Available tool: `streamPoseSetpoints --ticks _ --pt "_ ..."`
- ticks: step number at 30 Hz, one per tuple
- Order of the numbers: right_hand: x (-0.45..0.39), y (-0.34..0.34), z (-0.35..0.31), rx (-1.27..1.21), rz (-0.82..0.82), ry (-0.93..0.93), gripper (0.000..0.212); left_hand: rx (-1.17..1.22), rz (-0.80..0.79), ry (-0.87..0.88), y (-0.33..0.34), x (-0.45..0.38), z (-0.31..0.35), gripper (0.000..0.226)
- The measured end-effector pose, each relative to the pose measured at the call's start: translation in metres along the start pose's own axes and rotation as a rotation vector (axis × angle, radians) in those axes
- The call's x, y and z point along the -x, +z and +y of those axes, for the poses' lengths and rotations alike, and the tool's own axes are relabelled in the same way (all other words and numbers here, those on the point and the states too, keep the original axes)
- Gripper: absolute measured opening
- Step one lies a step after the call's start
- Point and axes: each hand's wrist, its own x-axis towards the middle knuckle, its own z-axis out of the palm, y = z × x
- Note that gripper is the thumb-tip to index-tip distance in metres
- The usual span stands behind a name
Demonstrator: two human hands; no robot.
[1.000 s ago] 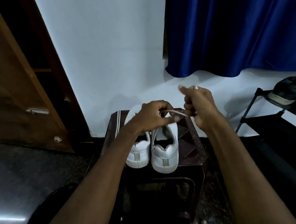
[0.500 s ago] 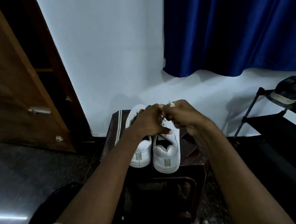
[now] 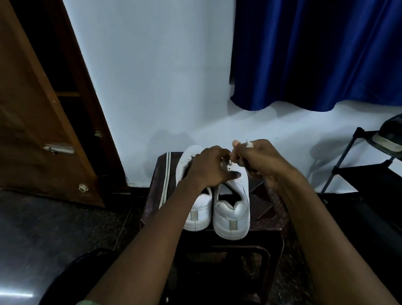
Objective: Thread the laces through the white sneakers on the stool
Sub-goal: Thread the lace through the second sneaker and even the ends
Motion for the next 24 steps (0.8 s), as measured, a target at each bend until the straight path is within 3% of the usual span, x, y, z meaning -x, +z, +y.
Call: streamPoseSetpoints --ticks 3,8,11,17,21,22,24 --pt "-0.006 -0.011 0.004 -0.027 0.121 0.011 0.046 0.161 0.027 0.013 -0.01 0.002 -0.001 0.024" --pt "-0.007 -0.017 0.009 -0.035 0.053 0.009 0.037 0.205 0.073 0.013 -0.024 0.0 -0.001 0.012" --pt "-0.008 -0.017 0.012 0.039 0.078 -0.035 0.036 0.216 -0.019 0.016 -0.022 0.0 0.002 0.011" --pt "-0.009 -0.02 0.012 0.117 0.097 -0.112 0.039 0.221 -0.031 0.04 -0.018 -0.002 0.009 0.016" --pt "-0.015 -0.03 0.025 0.592 0.422 -0.088 0.021 0.39 0.047 -0.055 -0.025 -0.002 0.015 0.032" --pt "-0.013 -0.029 0.024 0.634 0.423 -0.104 0.019 0.446 0.061 -0.067 -0.029 -0.002 0.017 0.039" --pt "-0.012 -0.025 0.019 0.343 0.217 -0.188 0.021 0.556 0.064 -0.059 -0.038 -0.002 0.024 0.048"
